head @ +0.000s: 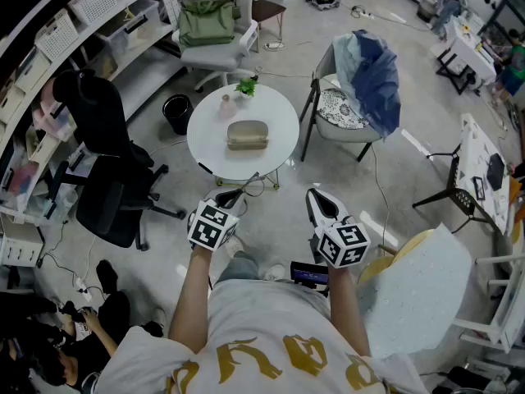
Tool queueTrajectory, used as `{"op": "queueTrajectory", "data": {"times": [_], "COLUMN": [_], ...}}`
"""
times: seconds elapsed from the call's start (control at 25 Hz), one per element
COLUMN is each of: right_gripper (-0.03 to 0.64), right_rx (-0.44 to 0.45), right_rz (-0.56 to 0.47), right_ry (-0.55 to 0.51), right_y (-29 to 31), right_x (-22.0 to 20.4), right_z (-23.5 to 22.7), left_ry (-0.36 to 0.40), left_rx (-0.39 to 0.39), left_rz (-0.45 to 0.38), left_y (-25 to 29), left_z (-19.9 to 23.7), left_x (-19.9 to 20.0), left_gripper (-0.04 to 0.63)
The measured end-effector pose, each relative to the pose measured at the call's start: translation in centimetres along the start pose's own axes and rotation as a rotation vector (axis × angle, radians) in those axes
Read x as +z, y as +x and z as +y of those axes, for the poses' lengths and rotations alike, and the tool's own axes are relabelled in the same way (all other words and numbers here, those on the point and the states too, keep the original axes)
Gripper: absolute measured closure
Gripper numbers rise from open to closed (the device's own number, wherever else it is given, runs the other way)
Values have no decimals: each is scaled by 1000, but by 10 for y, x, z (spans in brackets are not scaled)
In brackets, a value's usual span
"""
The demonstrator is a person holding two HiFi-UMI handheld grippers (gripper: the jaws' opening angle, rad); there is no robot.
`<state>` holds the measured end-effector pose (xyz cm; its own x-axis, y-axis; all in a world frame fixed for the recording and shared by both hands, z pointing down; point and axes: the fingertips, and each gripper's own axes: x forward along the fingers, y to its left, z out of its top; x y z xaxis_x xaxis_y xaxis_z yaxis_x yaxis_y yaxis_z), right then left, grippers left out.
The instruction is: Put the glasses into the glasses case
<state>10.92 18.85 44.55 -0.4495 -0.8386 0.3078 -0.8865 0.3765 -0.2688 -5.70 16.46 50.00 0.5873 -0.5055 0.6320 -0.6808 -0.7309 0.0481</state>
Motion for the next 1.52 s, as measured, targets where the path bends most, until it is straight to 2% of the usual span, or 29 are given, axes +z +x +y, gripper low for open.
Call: {"op": "queueTrajectory", "data": {"times": [0.48,0.8,1.2,1.52], "right_gripper": [591,591,591,591], "right_rx": [46,26,12,4], "right_rz": [11,31,106,182], "right_ry": [-6,-1,16,1], "right_y": [-7,14,102,188], "right_x": [-11,-9,9,22], "right_z": [12,-1,-55,-82], "left_ry": [-29,-53,-93,-68], "left_rx": [27,32,9,-6], "left_rz": [-25,-32,3,51], "left_y": [-11,2,78,132], "left_z": [-10,12,86,155], "left_x": [-3,2,35,55], "left_gripper": [580,580,580,580]}}
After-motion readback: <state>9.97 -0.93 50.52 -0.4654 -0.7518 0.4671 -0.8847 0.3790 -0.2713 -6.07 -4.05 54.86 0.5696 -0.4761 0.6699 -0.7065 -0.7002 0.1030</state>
